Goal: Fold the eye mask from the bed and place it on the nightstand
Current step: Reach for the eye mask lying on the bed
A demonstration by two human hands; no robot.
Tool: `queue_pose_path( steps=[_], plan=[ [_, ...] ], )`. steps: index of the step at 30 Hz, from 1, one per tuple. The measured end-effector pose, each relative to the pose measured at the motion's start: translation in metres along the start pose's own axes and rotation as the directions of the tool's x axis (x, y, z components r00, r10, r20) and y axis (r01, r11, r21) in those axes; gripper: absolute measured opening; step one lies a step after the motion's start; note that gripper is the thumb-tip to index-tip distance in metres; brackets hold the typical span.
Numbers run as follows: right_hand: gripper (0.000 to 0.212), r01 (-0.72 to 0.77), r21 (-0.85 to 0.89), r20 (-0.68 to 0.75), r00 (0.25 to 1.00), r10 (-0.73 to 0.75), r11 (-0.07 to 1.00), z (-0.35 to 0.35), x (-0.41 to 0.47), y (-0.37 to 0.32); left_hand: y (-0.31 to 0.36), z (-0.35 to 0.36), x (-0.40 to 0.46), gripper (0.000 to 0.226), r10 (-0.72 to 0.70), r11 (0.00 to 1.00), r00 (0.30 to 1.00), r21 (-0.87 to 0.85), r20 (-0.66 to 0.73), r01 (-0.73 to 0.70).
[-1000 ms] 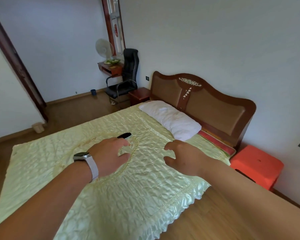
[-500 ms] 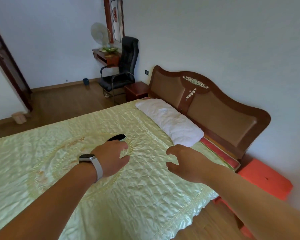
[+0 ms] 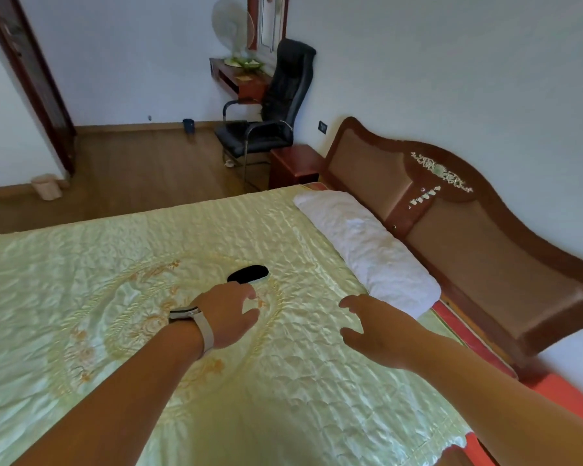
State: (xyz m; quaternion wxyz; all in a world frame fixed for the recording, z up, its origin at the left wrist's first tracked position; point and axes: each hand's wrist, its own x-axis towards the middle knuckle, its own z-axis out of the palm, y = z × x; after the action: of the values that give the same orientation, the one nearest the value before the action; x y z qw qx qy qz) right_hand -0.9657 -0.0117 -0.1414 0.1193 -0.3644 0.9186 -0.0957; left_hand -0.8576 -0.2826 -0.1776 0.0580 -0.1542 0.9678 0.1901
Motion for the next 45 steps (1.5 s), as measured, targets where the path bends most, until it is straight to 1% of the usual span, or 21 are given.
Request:
queue_pose_path(
  steps=[3, 8, 13, 16, 21, 24, 28, 30, 32, 35, 36, 38, 39, 40, 42, 45],
  plan=[
    [0.053, 0.037, -0.021, 0.013, 0.999, -0.036, 0.999, 0.003, 0.031, -0.009, -0.023, -0.003, 0.004, 0.046, -0.048, 0.999, 0.999, -0.004, 0.006, 0.048],
    [0.053, 0.145, -0.032, 0.065, 0.988, -0.143, 0.989, 0.013, 0.077, -0.025, -0.053, -0.003, 0.002, 0.049, -0.129, 0.991, 0.992, -0.039, 0.0, 0.129],
    [0.053, 0.243, -0.037, 0.139, 0.962, -0.236, 0.969, 0.026, 0.126, -0.033, -0.066, 0.0, 0.011, 0.047, -0.197, 0.98, 0.98, -0.046, -0.027, 0.196],
    [0.053, 0.272, -0.028, 0.192, 0.946, -0.262, 0.962, 0.035, 0.154, -0.026, -0.065, 0.007, 0.028, 0.047, -0.242, 0.968, 0.97, -0.069, -0.025, 0.24],
    [0.051, 0.295, -0.003, 0.259, 0.923, -0.284, 0.956, 0.063, 0.209, 0.014, -0.069, 0.038, 0.083, 0.043, -0.314, 0.931, 0.948, -0.176, 0.057, 0.32],
    [0.049, 0.272, 0.05, 0.288, 0.917, -0.274, 0.961, 0.089, 0.253, 0.042, -0.072, 0.07, 0.131, 0.041, -0.346, 0.906, 0.935, -0.229, 0.077, 0.354],
    [0.049, 0.235, 0.126, 0.294, 0.919, -0.263, 0.964, 0.127, 0.313, 0.069, -0.07, 0.116, 0.197, 0.033, -0.383, 0.835, 0.918, -0.388, 0.099, 0.39],
    [0.049, 0.21, 0.153, 0.292, 0.924, -0.248, 0.966, 0.15, 0.342, 0.079, -0.074, 0.137, 0.228, 0.023, -0.419, 0.765, 0.901, -0.489, 0.115, 0.419],
    [0.048, 0.189, 0.177, 0.304, 0.923, -0.236, 0.966, 0.175, 0.369, 0.089, -0.085, 0.158, 0.258, 0.013, -0.469, 0.663, 0.871, -0.595, 0.145, 0.455],
    [0.047, 0.13, 0.254, 0.332, 0.919, -0.212, 0.958, 0.214, 0.408, 0.101, -0.107, 0.189, 0.303, 0.014, -0.54, 0.509, 0.817, -0.695, 0.202, 0.509],
    [0.046, 0.109, 0.277, 0.339, 0.919, -0.203, 0.955, 0.227, 0.42, 0.104, -0.115, 0.198, 0.317, 0.015, -0.563, 0.441, 0.794, -0.73, 0.229, 0.523],
    [0.044, 0.063, 0.308, 0.347, 0.922, -0.173, 0.949, 0.253, 0.444, 0.109, -0.13, 0.218, 0.342, 0.013, -0.603, 0.254, 0.737, -0.803, 0.305, 0.54],
    [0.042, 0.037, 0.321, 0.349, 0.924, -0.154, 0.946, 0.266, 0.456, 0.111, -0.138, 0.229, 0.355, 0.012, -0.618, 0.162, 0.707, -0.825, 0.342, 0.541],
    [0.041, 0.009, 0.335, 0.35, 0.927, -0.134, 0.942, 0.279, 0.467, 0.113, -0.145, 0.239, 0.366, 0.012, -0.634, 0.092, 0.679, -0.835, 0.371, 0.542],
    [0.038, -0.041, 0.369, 0.351, 0.931, -0.099, 0.928, 0.304, 0.487, 0.117, -0.16, 0.259, 0.386, 0.01, -0.657, 0.005, 0.634, -0.839, 0.408, 0.544],
    [0.037, -0.13, 0.417, 0.382, 0.923, -0.044, 0.9, 0.337, 0.517, 0.124, -0.18, 0.286, 0.41, 0.012, -0.655, -0.094, 0.591, -0.827, 0.471, 0.555]
  ],
)
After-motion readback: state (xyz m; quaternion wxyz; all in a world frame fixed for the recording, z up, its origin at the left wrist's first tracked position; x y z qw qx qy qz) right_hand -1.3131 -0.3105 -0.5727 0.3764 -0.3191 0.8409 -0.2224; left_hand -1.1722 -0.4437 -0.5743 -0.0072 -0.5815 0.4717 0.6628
